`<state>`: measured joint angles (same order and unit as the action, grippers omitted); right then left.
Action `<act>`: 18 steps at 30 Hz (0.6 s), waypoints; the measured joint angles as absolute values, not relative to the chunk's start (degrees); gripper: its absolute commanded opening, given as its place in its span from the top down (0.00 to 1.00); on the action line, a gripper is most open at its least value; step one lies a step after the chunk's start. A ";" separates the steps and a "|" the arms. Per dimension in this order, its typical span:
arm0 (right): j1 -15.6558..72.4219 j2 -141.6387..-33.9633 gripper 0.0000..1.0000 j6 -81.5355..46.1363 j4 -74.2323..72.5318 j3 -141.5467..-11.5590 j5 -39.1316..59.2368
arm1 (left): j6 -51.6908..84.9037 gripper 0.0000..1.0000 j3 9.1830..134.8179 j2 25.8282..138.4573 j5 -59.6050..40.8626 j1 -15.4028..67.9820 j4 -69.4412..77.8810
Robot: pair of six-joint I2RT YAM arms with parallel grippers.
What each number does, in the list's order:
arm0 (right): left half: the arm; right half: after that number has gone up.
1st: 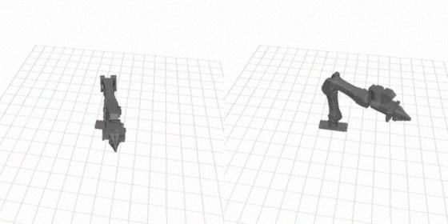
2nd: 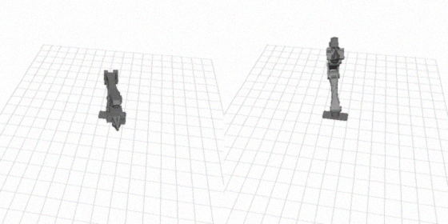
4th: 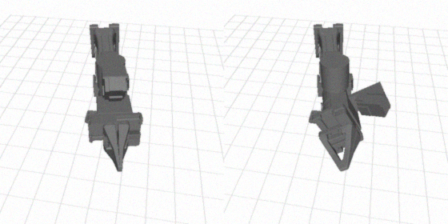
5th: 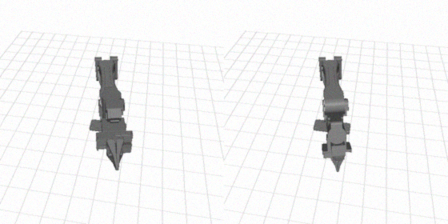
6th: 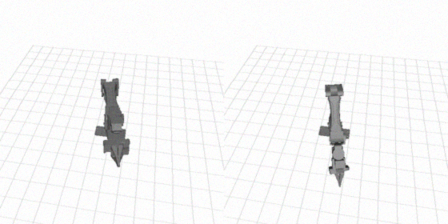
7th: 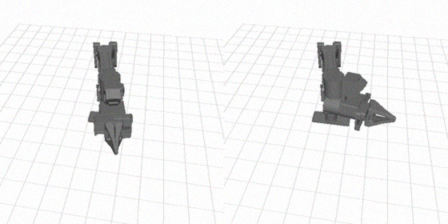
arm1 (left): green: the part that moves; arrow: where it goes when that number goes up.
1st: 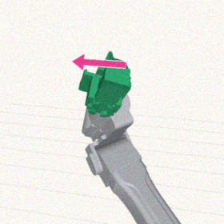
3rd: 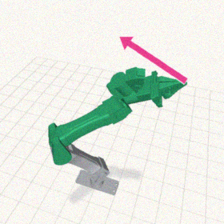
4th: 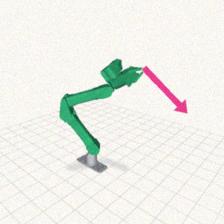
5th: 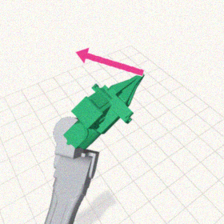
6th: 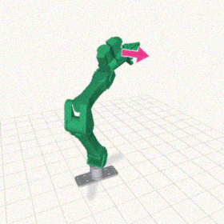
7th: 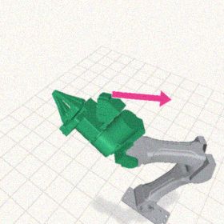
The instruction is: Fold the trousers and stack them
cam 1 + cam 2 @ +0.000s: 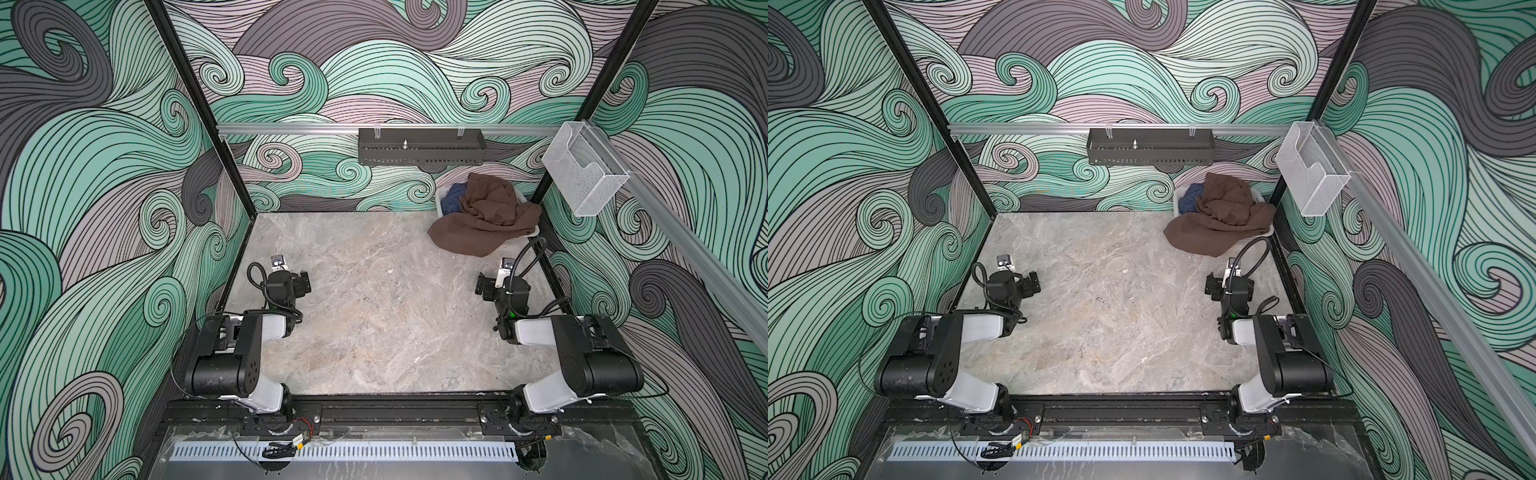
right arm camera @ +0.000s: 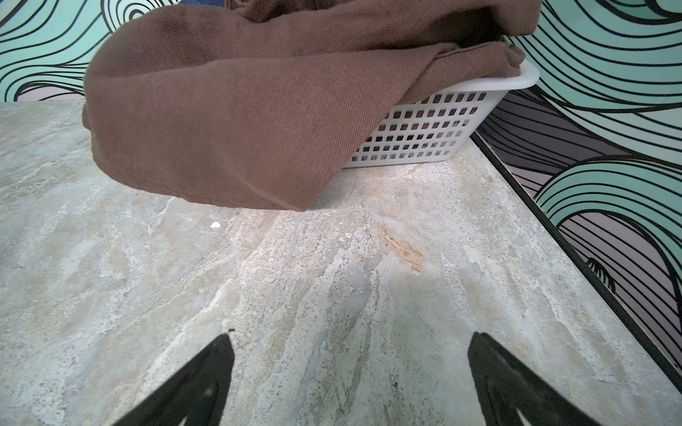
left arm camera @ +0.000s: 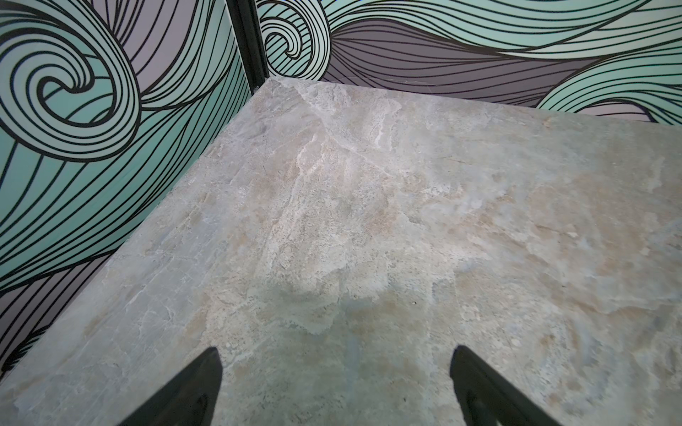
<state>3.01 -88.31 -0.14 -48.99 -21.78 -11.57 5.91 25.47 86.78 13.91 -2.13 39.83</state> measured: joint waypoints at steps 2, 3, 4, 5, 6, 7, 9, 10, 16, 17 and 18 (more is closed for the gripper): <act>3.01 -88.31 0.01 -0.14 -48.99 -21.78 -11.57 | 5.91 0.01 25.47 86.78 13.91 -2.13 39.83; 3.01 -88.31 0.01 -0.14 -48.99 -21.78 -11.57 | 5.91 0.01 25.47 86.78 13.91 -2.13 39.83; 3.01 -88.31 0.01 -0.14 -48.99 -21.78 -11.57 | 5.91 0.01 25.47 86.78 13.91 -2.13 39.83; 3.01 -88.31 0.01 -0.14 -48.99 -21.78 -11.57 | 5.91 0.02 25.47 86.78 13.91 -2.13 39.83; 3.01 -88.31 0.01 -0.14 -48.99 -21.78 -11.57 | 5.91 0.01 25.47 86.78 13.91 -2.13 39.83; 3.01 -88.31 0.01 -0.14 -48.99 -21.78 -11.57 | 5.91 0.02 25.47 86.78 13.91 -2.13 39.83; 2.98 -88.31 0.00 -0.16 -48.99 -21.78 -11.55 | 5.89 0.05 25.47 86.78 13.91 -2.13 39.83; 2.98 -88.31 0.00 -0.16 -48.97 -21.78 -11.53 | 5.89 0.05 25.47 86.78 13.91 -2.13 39.83; 3.49 -81.06 0.01 -1.23 -39.46 -22.65 -14.31 | 5.54 0.09 25.58 83.48 17.32 -1.39 35.53; 3.55 -76.99 0.02 -3.36 -33.98 -24.47 -15.73 | 6.13 0.09 26.37 80.82 18.83 -0.95 31.44; 3.51 -73.01 0.03 -6.55 -27.75 -27.92 -17.37 | 8.27 0.09 28.40 77.43 20.21 -0.51 25.43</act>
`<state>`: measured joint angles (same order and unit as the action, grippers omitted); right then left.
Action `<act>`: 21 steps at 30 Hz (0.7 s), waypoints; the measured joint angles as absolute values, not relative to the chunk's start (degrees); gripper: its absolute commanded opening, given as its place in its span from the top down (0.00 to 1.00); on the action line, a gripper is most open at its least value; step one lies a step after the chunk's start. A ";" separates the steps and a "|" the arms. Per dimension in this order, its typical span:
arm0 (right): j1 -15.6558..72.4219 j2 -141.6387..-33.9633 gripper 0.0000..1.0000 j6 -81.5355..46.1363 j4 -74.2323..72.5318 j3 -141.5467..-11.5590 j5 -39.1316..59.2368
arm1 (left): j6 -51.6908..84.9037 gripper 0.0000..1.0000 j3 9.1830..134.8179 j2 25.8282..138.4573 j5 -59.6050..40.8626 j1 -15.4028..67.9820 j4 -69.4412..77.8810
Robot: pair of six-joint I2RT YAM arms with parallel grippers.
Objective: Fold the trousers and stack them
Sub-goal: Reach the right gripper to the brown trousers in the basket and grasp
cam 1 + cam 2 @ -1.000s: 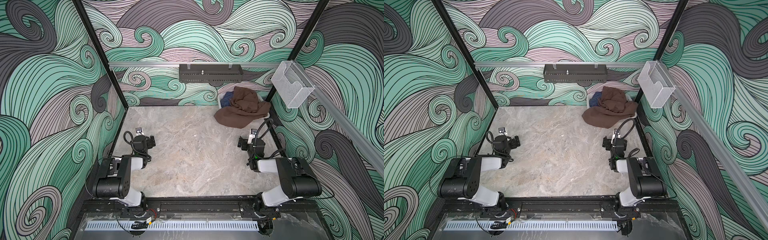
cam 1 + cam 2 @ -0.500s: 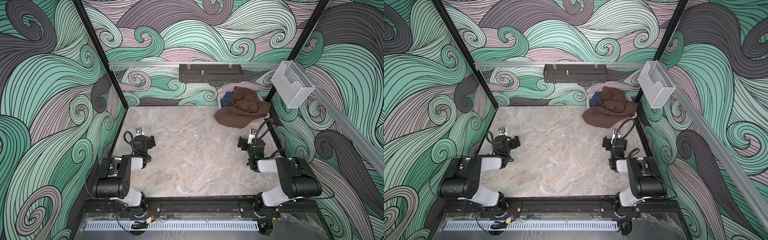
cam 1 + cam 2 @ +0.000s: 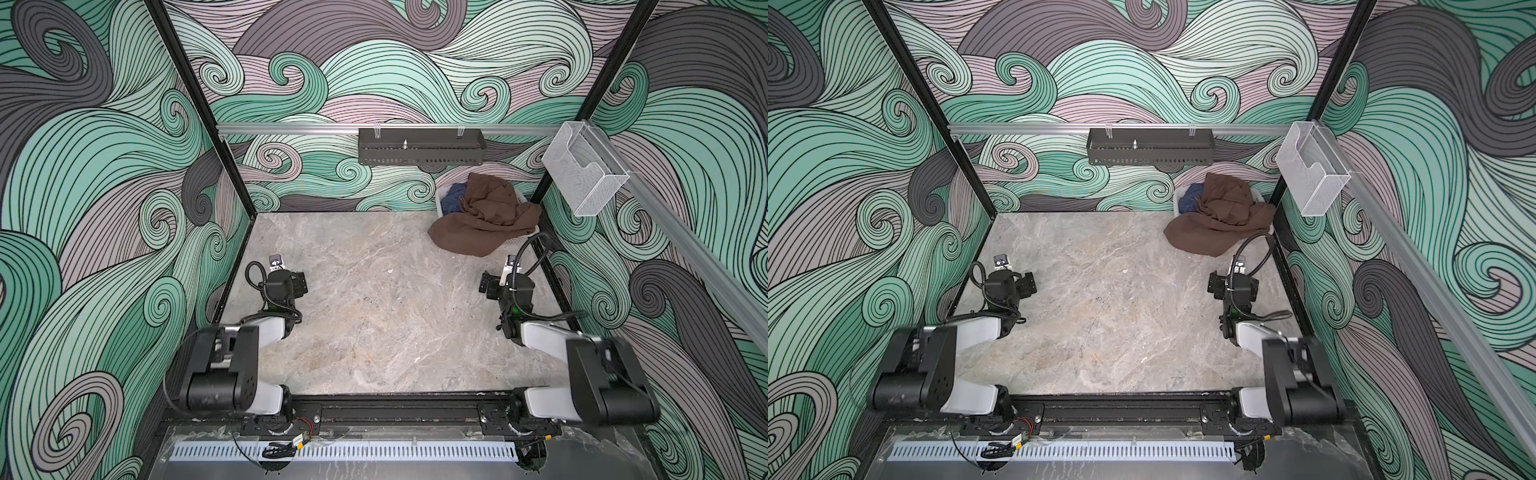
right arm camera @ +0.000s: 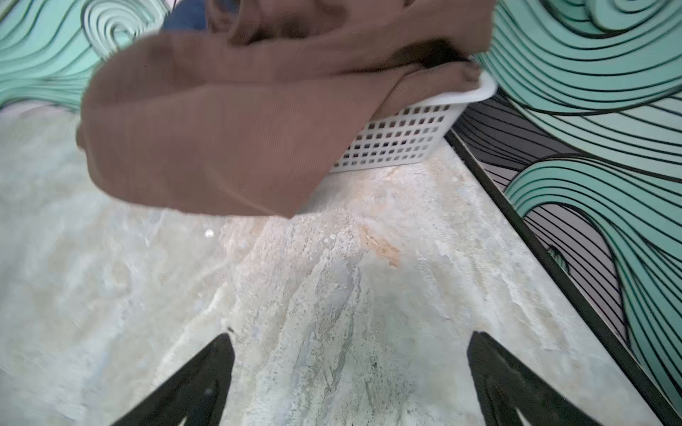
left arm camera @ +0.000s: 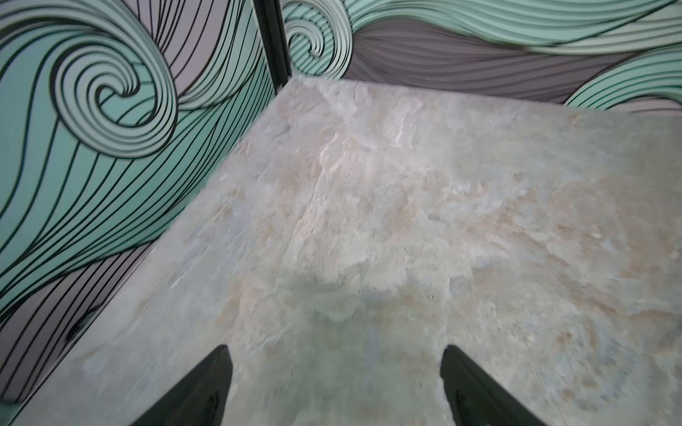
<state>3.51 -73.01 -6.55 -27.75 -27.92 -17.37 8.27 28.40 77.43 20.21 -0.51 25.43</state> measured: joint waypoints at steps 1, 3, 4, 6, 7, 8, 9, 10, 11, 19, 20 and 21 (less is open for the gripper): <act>3.27 -70.59 0.03 -9.15 -23.24 -31.48 -18.55 | 10.04 0.10 31.16 74.89 20.93 -0.27 19.94; 2.31 -68.05 0.04 -15.53 -14.76 -41.87 -20.69 | 14.31 0.10 39.62 71.05 21.10 0.10 10.48; 1.96 -68.14 0.04 -17.80 -12.01 -46.04 -20.97 | 16.08 0.10 43.62 70.04 20.58 0.10 7.16; 1.28 -70.65 0.04 -22.90 -5.19 -55.48 -21.43 | 19.46 0.09 51.48 68.77 18.63 0.23 1.41; 1.06 -72.60 0.04 -25.17 -2.11 -59.70 -21.45 | 20.62 0.07 54.48 68.73 17.82 0.45 -1.19; 0.69 -75.11 0.04 -27.44 0.78 -63.59 -21.17 | 21.78 0.06 57.34 68.84 17.10 0.62 -4.16; 0.34 -78.19 0.04 -29.54 3.55 -67.35 -20.53 | 22.63 0.02 59.55 69.21 16.40 1.04 -6.98; 0.08 -80.93 0.05 -31.09 5.56 -70.02 -19.88 | 23.16 0.01 61.17 69.65 15.86 1.48 -9.54; -0.36 -84.23 0.05 -33.01 8.03 -73.01 -18.98 | 23.59 0.01 62.41 70.19 15.29 2.04 -11.99; -3.95 -108.36 0.01 -41.23 23.81 -94.19 -11.68 | 24.25 0.01 64.01 76.01 11.70 3.73 -23.31; -4.38 -110.06 0.01 -41.80 25.28 -96.05 -11.07 | 24.25 0.01 64.34 76.75 11.55 3.84 -24.08; -4.89 -111.57 0.01 -42.41 26.61 -97.82 -10.35 | 24.25 0.01 64.99 77.56 11.35 3.92 -24.95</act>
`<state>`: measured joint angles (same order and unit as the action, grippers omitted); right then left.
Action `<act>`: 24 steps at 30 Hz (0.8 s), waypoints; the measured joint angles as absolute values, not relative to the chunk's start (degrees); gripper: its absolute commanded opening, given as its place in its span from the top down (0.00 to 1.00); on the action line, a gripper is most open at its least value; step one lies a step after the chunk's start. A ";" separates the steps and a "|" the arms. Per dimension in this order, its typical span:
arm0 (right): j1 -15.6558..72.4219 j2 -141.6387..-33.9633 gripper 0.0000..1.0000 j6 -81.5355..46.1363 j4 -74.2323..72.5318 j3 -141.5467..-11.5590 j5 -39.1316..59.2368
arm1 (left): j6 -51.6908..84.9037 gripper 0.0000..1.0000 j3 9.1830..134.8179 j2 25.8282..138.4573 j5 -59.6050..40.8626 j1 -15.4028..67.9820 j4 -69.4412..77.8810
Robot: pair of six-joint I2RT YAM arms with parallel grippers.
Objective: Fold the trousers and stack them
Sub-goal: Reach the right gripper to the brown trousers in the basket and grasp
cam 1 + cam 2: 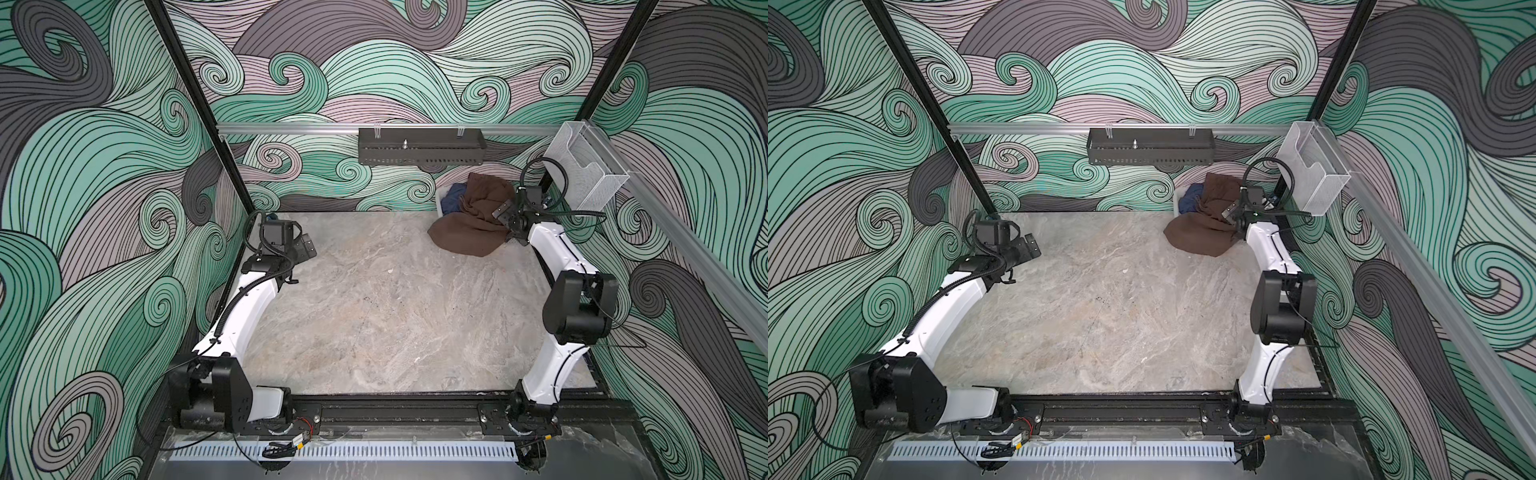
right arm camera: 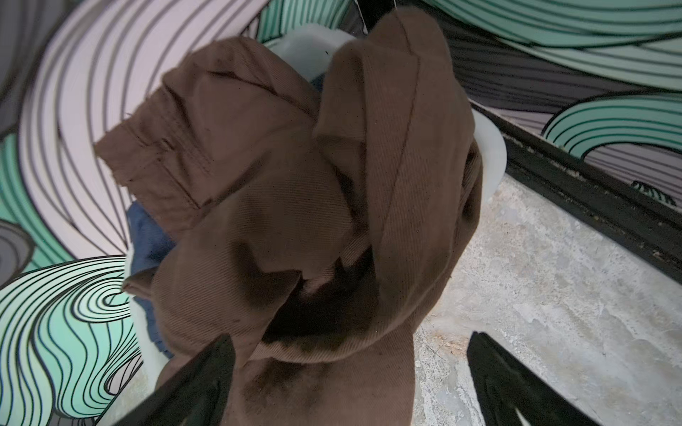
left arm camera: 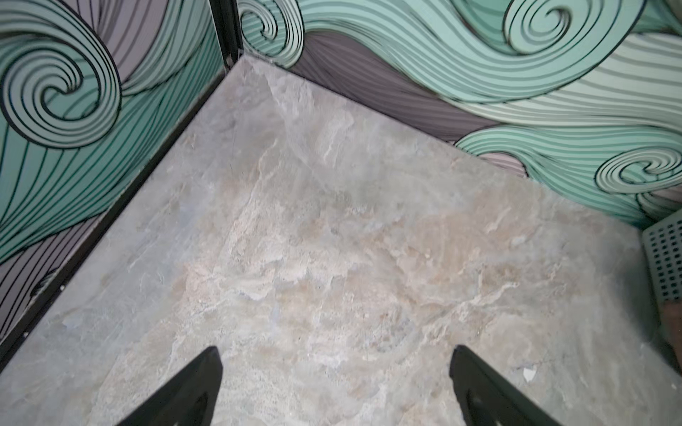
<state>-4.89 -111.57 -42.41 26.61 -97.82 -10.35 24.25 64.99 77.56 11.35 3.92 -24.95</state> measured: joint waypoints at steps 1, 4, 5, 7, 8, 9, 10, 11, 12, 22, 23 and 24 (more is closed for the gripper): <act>-5.30 -112.66 0.01 -42.76 27.53 -99.15 -9.82 | 24.25 0.01 65.65 78.30 11.18 4.03 -25.41; -6.85 -115.66 0.01 -44.18 29.63 -103.39 -7.99 | 24.25 0.01 67.94 80.40 10.68 4.69 -26.26; -7.40 -116.64 0.01 -44.49 30.17 -104.68 -7.31 | 24.25 0.01 68.66 80.97 10.59 4.99 -26.48; -8.21 -118.50 0.01 -45.15 30.81 -107.18 -6.09 | 24.25 0.01 70.02 82.13 10.44 5.58 -26.65; -8.49 -119.57 0.01 -45.47 31.03 -108.47 -5.48 | 24.25 0.01 70.65 82.83 10.37 5.91 -26.63; -8.73 -120.75 0.01 -45.71 31.20 -109.73 -4.89 | 24.25 0.01 71.20 83.35 10.22 6.20 -26.74; -8.86 -121.73 0.01 -45.93 31.46 -110.91 -4.32 | 24.25 0.01 71.64 83.90 10.07 6.33 -26.87; -8.99 -123.02 0.01 -46.19 31.64 -112.46 -3.73 | 24.27 0.01 72.29 84.53 9.89 6.57 -27.14; -8.99 -124.36 0.01 -46.50 31.94 -113.93 -2.98 | 24.27 0.01 72.86 85.14 9.74 6.63 -27.33; -9.06 -135.13 0.26 -52.31 30.30 -124.16 5.50 | 24.71 0.01 78.61 86.83 8.51 6.90 -30.50; -9.10 -135.50 0.35 -52.99 29.80 -124.18 6.17 | 24.77 0.01 79.75 87.05 8.27 6.90 -31.09; -9.13 -135.74 0.46 -53.58 29.63 -124.40 6.68 | 24.91 0.01 80.86 87.26 8.10 6.90 -31.79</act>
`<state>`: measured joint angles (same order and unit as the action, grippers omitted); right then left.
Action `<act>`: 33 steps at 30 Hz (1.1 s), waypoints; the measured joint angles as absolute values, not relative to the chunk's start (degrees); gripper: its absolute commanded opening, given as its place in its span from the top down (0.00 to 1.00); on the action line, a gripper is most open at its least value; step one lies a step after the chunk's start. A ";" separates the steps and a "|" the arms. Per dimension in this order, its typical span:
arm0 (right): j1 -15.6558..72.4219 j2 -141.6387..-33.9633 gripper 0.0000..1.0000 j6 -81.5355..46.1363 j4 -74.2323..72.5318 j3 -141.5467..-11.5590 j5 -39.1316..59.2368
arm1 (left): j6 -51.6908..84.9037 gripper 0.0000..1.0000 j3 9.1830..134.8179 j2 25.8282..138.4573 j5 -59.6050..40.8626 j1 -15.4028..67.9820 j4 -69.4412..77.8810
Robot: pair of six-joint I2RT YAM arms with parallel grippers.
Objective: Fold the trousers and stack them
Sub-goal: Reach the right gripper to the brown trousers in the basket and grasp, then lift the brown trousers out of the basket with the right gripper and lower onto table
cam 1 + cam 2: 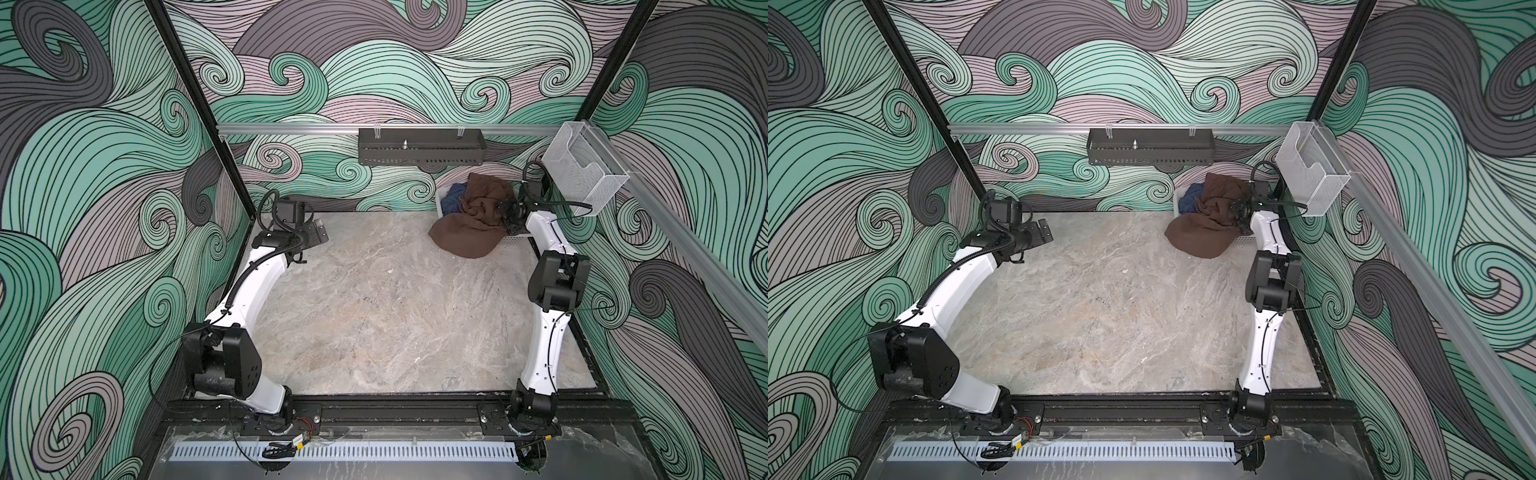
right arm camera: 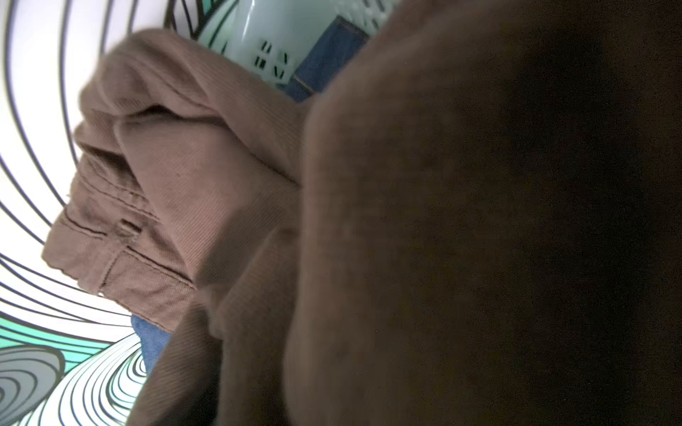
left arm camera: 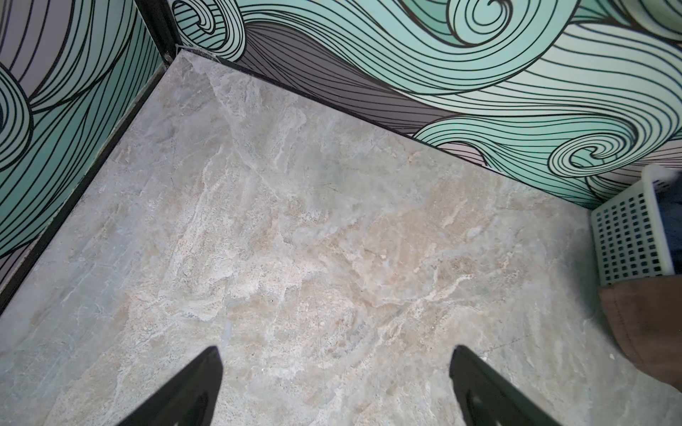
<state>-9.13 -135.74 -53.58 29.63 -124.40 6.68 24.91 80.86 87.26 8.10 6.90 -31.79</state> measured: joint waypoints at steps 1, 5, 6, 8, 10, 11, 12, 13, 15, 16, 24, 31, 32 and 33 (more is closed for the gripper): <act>-9.13 -136.00 0.59 -53.89 29.47 -124.77 7.09 | 25.04 0.01 82.02 87.55 7.88 6.90 -32.58; -9.04 -136.05 0.90 -55.64 29.19 -126.26 8.16 | 25.19 0.02 84.79 87.85 7.01 6.90 -34.98; -8.99 -136.03 0.96 -55.99 29.10 -126.56 8.27 | 25.19 0.03 85.03 87.85 6.90 6.90 -35.40; -8.88 -135.90 1.00 -56.34 28.49 -126.65 8.49 | 25.19 0.04 85.12 87.85 6.79 6.90 -36.05; -8.80 -135.66 1.00 -56.36 28.01 -126.48 8.62 | 25.15 0.05 85.12 87.85 6.74 6.90 -36.58; -8.73 -135.44 1.00 -56.49 27.92 -126.43 8.67 | 25.17 0.05 85.12 87.85 6.74 6.90 -36.69; -8.67 -135.17 1.00 -56.51 27.83 -126.41 8.67 | 25.15 0.05 85.01 87.77 6.76 6.90 -36.62; -8.56 -134.78 1.00 -56.51 27.68 -126.41 8.69 | 25.15 0.05 84.73 87.57 6.76 6.90 -36.51; -8.25 -134.02 1.00 -56.42 27.90 -126.91 8.67 | 25.15 0.05 83.64 86.72 6.76 6.90 -36.29; -7.99 -133.62 1.00 -56.38 28.16 -127.79 8.67 | 25.15 0.05 82.91 86.15 6.76 6.90 -36.21; -5.43 -129.86 1.00 -55.59 31.55 -139.90 9.56 | 25.17 0.05 78.48 80.53 6.02 6.90 -34.50; -2.52 -122.37 1.00 -54.00 33.65 -144.70 10.22 | 25.80 0.05 71.50 70.83 2.87 6.90 -31.81; -2.11 -121.14 1.00 -53.74 34.17 -144.73 10.33 | 26.15 0.05 70.28 69.43 2.04 6.90 -31.48; -1.74 -120.07 1.00 -53.45 34.70 -144.75 10.41 | 26.46 0.05 69.17 68.20 1.28 6.90 -31.20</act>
